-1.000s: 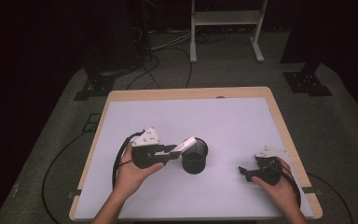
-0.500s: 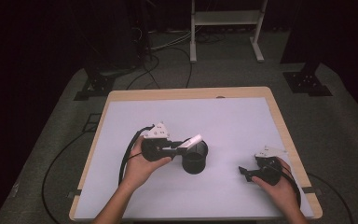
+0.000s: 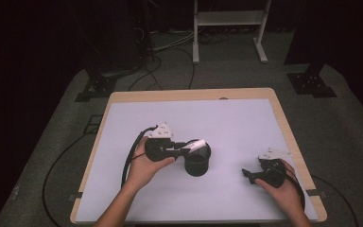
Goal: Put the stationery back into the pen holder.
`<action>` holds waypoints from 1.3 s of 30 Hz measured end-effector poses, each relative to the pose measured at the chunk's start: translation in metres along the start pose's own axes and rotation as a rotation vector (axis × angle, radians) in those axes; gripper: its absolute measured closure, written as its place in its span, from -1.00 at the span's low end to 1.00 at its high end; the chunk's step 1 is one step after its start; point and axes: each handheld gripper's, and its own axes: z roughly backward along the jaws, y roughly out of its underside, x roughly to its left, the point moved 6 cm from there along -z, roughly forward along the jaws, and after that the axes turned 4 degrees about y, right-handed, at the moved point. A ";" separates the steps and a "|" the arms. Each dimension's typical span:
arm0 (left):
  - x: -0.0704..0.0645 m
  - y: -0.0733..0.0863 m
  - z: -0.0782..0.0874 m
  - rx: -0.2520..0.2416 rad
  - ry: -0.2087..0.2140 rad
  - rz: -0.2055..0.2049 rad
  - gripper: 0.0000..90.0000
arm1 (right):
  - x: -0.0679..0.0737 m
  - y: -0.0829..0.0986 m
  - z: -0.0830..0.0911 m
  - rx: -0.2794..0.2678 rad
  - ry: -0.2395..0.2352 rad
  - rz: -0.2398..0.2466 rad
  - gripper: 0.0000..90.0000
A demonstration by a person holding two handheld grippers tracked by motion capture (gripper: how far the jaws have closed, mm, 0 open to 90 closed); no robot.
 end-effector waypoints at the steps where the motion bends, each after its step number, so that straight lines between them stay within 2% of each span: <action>1: 0.000 0.000 0.000 0.000 0.000 0.000 0.58 | 0.000 0.000 0.000 0.000 0.000 0.000 -0.70; 7: 0.001 -0.001 -0.005 0.005 0.002 0.005 0.58 | 0.000 0.000 0.000 0.000 0.000 0.000 -0.69; 24: -0.001 -0.007 -0.013 0.027 0.012 -0.015 0.58 | 0.000 0.000 0.000 0.000 0.000 0.000 -0.69; 33: -0.002 -0.009 -0.017 0.010 0.033 -0.010 0.59 | 0.000 0.000 0.000 0.000 -0.001 0.000 -0.70; 39: -0.002 -0.010 -0.017 0.001 0.032 -0.014 0.60 | 0.000 0.000 0.000 0.000 -0.001 0.000 -0.70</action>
